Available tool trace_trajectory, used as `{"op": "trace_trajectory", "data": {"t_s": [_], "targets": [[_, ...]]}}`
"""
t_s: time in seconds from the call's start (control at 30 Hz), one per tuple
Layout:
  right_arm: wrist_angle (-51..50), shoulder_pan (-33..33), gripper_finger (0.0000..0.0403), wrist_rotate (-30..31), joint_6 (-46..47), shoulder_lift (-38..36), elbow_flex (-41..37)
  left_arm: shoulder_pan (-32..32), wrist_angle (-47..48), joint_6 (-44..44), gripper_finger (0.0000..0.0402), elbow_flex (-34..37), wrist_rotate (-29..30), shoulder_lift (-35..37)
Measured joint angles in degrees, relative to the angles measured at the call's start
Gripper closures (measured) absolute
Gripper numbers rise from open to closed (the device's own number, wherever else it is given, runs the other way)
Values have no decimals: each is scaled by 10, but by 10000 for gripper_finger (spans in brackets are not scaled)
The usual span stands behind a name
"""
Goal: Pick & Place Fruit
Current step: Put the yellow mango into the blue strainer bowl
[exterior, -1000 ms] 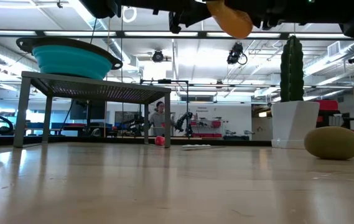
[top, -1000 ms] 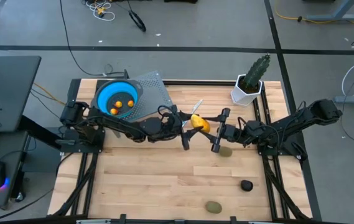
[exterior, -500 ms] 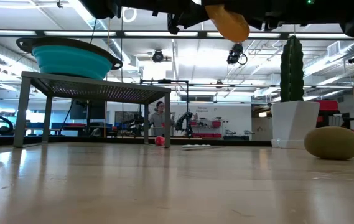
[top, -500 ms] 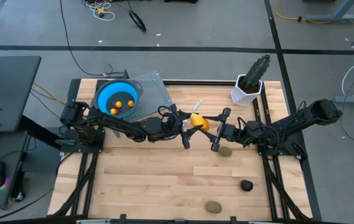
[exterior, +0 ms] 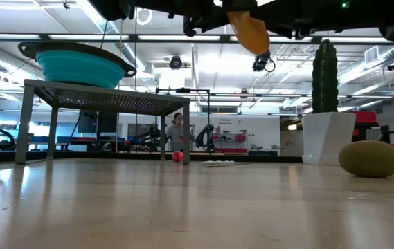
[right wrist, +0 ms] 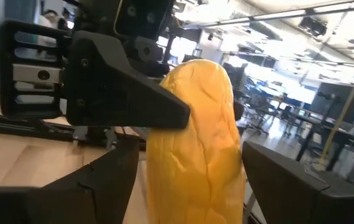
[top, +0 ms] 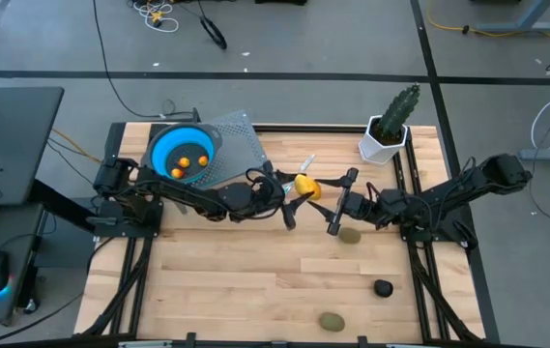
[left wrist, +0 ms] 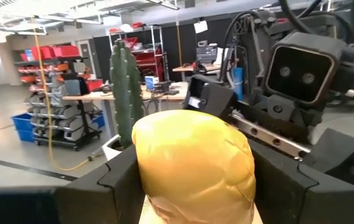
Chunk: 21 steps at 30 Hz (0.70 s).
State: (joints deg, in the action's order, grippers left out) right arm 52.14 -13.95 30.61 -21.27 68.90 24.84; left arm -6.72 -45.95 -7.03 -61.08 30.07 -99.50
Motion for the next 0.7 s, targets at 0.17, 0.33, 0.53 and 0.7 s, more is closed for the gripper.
{"op": "trace_trajectory", "data": {"t_s": [0.17, 0.33, 0.53, 0.7], "targets": [[0, -22, 109, 86, 0, 0, 0, -1, 0, -6, 159, 0, 2, 0], [8, -54, 109, 129, -2, 0, 0, -1, 1, -7, 159, 0, 24, 0], [0, -100, 109, 172, -6, 0, 0, -10, 19, 3, 159, 0, 26, 16], [-26, -140, 109, 210, 5, 0, 0, -21, 125, 8, 159, 0, 19, 70]]}}
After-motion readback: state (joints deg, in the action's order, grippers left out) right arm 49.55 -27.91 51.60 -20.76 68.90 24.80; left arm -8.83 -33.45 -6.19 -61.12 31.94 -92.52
